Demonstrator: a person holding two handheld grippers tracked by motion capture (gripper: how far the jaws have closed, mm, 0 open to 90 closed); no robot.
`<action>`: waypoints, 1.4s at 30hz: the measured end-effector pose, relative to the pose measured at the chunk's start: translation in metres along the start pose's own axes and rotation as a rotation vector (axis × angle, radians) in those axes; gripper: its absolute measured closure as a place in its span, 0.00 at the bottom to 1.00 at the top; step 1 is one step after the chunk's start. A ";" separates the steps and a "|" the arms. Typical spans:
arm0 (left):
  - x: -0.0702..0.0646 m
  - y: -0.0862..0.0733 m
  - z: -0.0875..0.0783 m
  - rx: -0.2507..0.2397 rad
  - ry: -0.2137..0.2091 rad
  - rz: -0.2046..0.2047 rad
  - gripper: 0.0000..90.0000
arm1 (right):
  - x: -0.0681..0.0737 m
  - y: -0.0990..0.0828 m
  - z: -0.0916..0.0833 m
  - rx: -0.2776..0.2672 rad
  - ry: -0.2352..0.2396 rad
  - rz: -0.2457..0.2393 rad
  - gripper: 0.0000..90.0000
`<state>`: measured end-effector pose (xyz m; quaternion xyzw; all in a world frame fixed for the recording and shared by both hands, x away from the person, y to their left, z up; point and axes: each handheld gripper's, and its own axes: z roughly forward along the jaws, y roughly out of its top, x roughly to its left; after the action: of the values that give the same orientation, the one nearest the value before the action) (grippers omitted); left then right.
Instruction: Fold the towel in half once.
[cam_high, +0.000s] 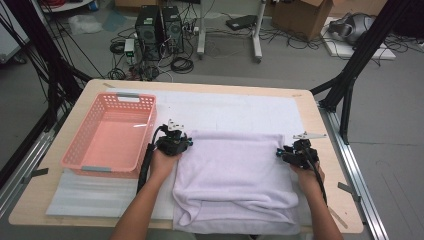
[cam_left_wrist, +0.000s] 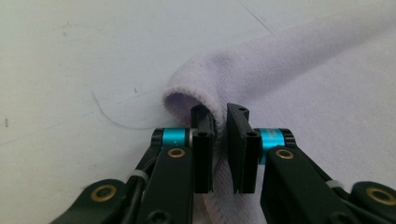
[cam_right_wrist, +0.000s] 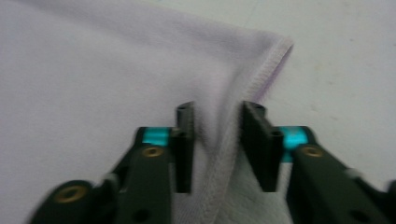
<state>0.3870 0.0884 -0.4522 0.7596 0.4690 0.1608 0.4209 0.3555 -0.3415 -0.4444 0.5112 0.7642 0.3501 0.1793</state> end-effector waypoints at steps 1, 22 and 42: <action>0.000 0.000 0.000 0.002 0.001 -0.006 0.91 | 0.001 0.000 0.000 0.003 0.029 0.001 0.92; 0.015 0.039 0.003 -0.201 0.047 -0.114 0.94 | -0.016 0.040 0.001 -0.148 -0.032 -0.017 0.95; 0.034 0.073 0.035 -0.158 0.066 -0.127 0.86 | -0.034 0.073 0.040 -0.202 -0.115 0.010 0.91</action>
<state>0.4688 0.0845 -0.4205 0.6870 0.5155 0.1954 0.4734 0.4421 -0.3413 -0.4225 0.5137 0.7109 0.3960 0.2718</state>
